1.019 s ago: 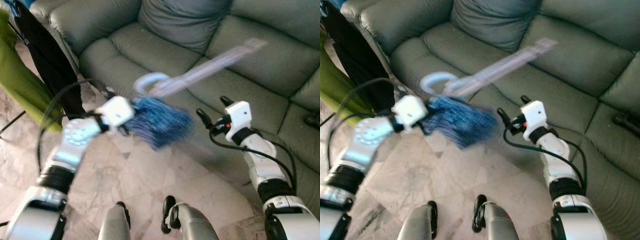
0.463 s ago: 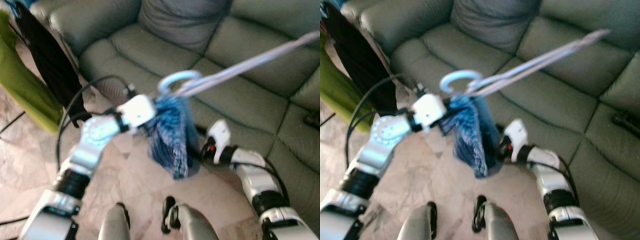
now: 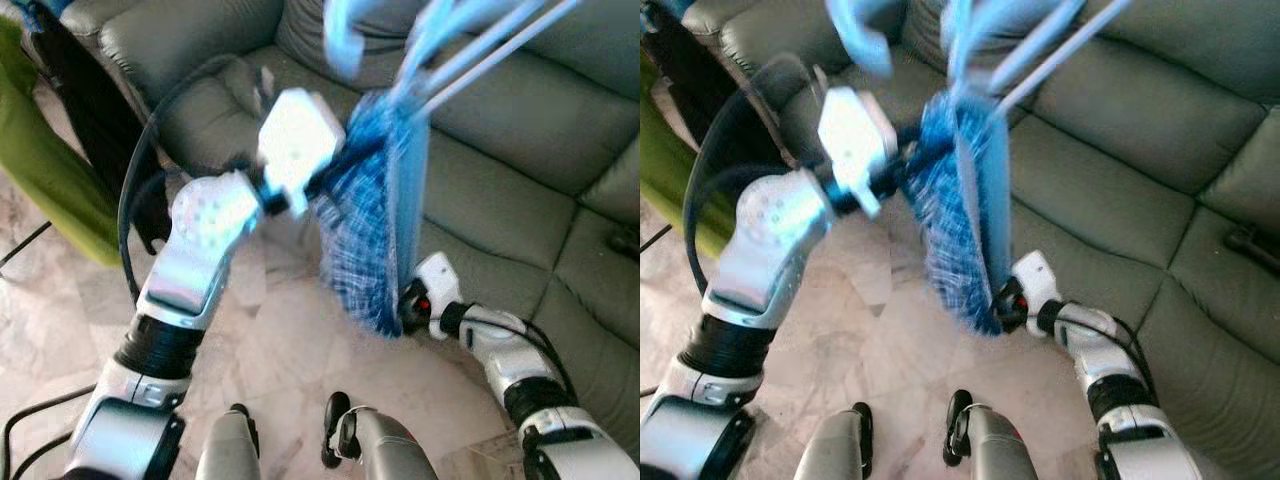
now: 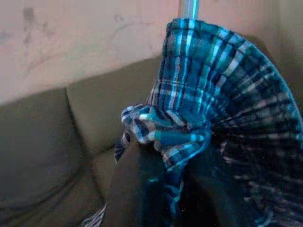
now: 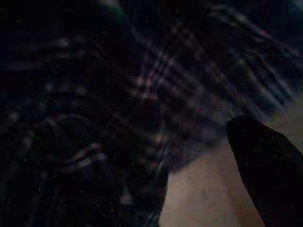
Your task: Hang hanger
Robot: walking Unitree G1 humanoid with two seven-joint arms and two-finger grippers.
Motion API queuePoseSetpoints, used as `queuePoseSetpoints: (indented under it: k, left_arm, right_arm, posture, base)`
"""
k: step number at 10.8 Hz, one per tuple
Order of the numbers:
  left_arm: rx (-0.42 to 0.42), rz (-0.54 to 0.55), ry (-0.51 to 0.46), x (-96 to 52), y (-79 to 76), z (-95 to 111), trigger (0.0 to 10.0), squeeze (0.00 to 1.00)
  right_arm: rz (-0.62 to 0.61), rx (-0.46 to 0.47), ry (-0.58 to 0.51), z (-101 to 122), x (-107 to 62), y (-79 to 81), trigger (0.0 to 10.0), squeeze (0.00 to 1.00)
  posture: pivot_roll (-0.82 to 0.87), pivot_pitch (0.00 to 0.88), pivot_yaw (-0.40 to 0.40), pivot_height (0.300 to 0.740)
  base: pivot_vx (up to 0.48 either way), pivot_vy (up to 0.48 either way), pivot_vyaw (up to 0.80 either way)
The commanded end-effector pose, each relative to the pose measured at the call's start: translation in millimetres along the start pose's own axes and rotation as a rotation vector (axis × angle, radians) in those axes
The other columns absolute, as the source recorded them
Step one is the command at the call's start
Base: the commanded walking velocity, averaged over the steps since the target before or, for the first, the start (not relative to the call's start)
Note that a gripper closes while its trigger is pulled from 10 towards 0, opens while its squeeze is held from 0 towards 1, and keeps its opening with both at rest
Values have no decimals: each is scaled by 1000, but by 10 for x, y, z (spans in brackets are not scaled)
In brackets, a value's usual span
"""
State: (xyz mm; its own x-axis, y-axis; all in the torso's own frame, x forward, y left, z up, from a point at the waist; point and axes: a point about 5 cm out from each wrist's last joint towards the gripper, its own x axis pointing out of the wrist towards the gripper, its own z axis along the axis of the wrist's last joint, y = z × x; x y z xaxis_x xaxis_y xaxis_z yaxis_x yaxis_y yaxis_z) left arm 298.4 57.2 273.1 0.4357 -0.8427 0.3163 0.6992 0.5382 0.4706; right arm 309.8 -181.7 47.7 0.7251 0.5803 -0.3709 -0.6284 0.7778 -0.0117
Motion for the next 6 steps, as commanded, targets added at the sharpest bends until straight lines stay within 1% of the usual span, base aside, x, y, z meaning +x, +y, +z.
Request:
queuePoseSetpoints:
  k: [1,2,3,4,5,6]
  left_arm:
    - [19,43,-81,-15,102,227,0,0]
    - [33,61,-48,-67,152,185,0,0]
    - [33,93,27,-187,215,25,0,0]
    - [31,141,119,-375,284,-212,0,0]
    - [27,163,222,-618,308,-453,0,0]
    - [8,174,299,-806,305,-619,0,0]
  right_arm:
    - [-66,65,87,-235,-96,-41,1216,0]
    - [-136,111,87,-267,-167,-130,0,0]
    - [-306,114,55,-233,-292,-334,0,0]
    - [-537,122,-4,-124,-467,-608,0,0]
    - [-731,135,-83,24,-646,-842,0,0]
    - [-838,168,-155,147,-766,-983,0,0]
  posture:
    - [6,212,-52,740]
    - [6,212,-54,740]
    - [2,212,-55,740]
    - [-10,212,-53,740]
    - [-22,211,-48,740]
    - [-25,213,-46,740]
  base:
    - [0,0,0]
    - [0,0,0]
    - [0,0,0]
    - [0,0,0]
    - [0,0,0]
    - [0,0,0]
